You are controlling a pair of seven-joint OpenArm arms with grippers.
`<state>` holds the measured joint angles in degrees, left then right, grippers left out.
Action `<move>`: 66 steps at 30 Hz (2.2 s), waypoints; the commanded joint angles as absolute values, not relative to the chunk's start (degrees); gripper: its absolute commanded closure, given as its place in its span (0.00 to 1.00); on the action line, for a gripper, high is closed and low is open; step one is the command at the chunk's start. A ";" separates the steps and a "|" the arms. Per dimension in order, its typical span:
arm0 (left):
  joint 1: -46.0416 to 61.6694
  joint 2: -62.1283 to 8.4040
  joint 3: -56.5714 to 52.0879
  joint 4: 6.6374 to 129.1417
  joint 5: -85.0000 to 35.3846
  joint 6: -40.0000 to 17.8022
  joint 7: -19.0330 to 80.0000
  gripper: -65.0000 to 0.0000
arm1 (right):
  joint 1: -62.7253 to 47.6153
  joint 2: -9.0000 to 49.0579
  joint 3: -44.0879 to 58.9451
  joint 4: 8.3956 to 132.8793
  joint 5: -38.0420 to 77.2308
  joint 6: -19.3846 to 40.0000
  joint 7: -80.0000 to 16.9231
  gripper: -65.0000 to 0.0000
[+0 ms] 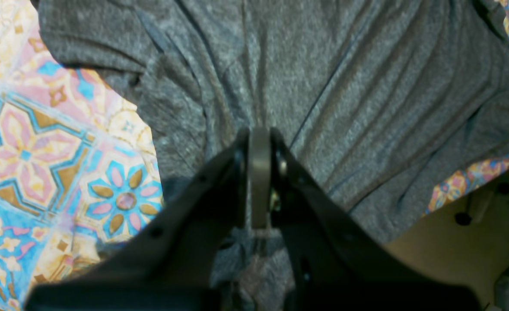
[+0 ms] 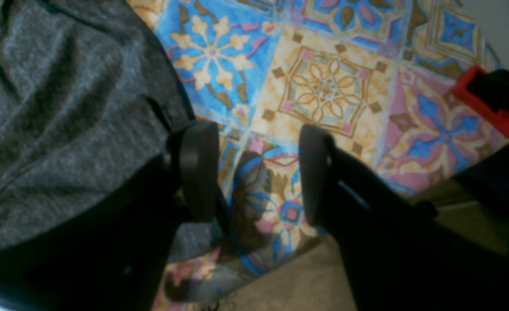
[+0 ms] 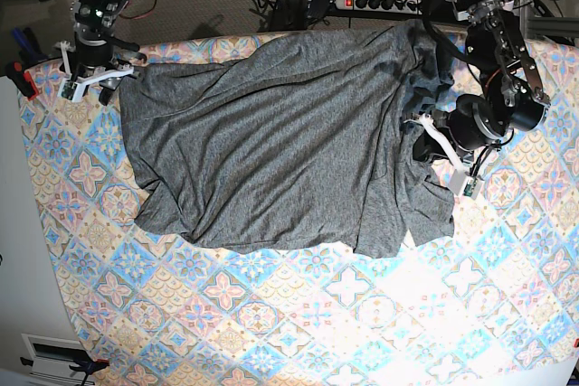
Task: Layout the t-shirt on the table in an organized manner, then fold the t-shirt properly
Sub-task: 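Release the shirt and regrasp its side edges with both grippers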
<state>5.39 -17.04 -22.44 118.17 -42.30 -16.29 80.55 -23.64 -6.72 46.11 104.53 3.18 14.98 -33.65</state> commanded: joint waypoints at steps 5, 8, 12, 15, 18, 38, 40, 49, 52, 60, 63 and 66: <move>4.88 -17.71 -31.16 118.99 -42.68 -16.13 80.00 1.00 | -16.40 -4.35 45.05 105.27 3.91 25.27 -32.22 0.56; 4.88 -17.80 -36.00 118.99 -42.77 -16.22 80.00 1.00 | -10.95 -4.26 44.97 105.27 3.82 28.18 -32.48 0.56; 5.23 -19.56 -38.02 118.99 -43.03 -16.31 80.00 1.00 | -4.70 -2.59 44.26 102.90 3.82 30.81 -32.57 0.56; 5.32 -19.56 -38.02 118.99 -43.03 -16.31 80.00 1.00 | -1.54 1.71 40.13 98.33 3.74 30.81 -32.57 0.56; 6.29 -19.56 -38.02 118.99 -43.03 -16.31 80.00 1.00 | 0.57 5.14 35.30 92.53 3.82 30.81 -32.48 0.56; 9.89 -19.30 -38.20 119.08 -43.12 -16.22 80.00 1.00 | 14.37 13.93 30.37 57.10 4.00 37.05 -23.78 0.56; 9.89 -19.30 -38.20 119.08 -43.12 -16.22 80.00 1.00 | 14.73 13.93 30.37 55.69 4.00 37.32 -22.64 0.56; 9.80 -17.71 -38.37 119.08 -43.12 -16.22 80.00 1.00 | 17.10 13.93 30.11 52.18 4.00 37.49 -20.44 0.56; 9.80 -17.54 -38.37 119.08 -43.12 -16.22 80.00 1.00 | 20.00 13.93 29.93 50.59 3.91 38.46 -20.53 0.56; 9.45 -16.48 -38.37 119.08 -42.95 -16.13 80.00 1.00 | 22.90 13.93 29.85 45.32 3.82 39.69 -20.26 0.56; 9.45 -16.48 -38.37 119.08 -42.95 -16.13 80.00 1.00 | 22.90 13.93 26.95 45.32 3.82 39.69 -20.18 0.56; 9.45 -16.48 -38.37 119.08 -42.95 -16.13 80.00 1.00 | 22.90 13.93 25.19 45.32 3.82 39.69 -20.18 0.56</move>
<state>9.98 -15.84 -38.17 118.19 -42.09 -16.27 80.55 21.71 13.15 25.04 44.31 2.76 39.27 -21.50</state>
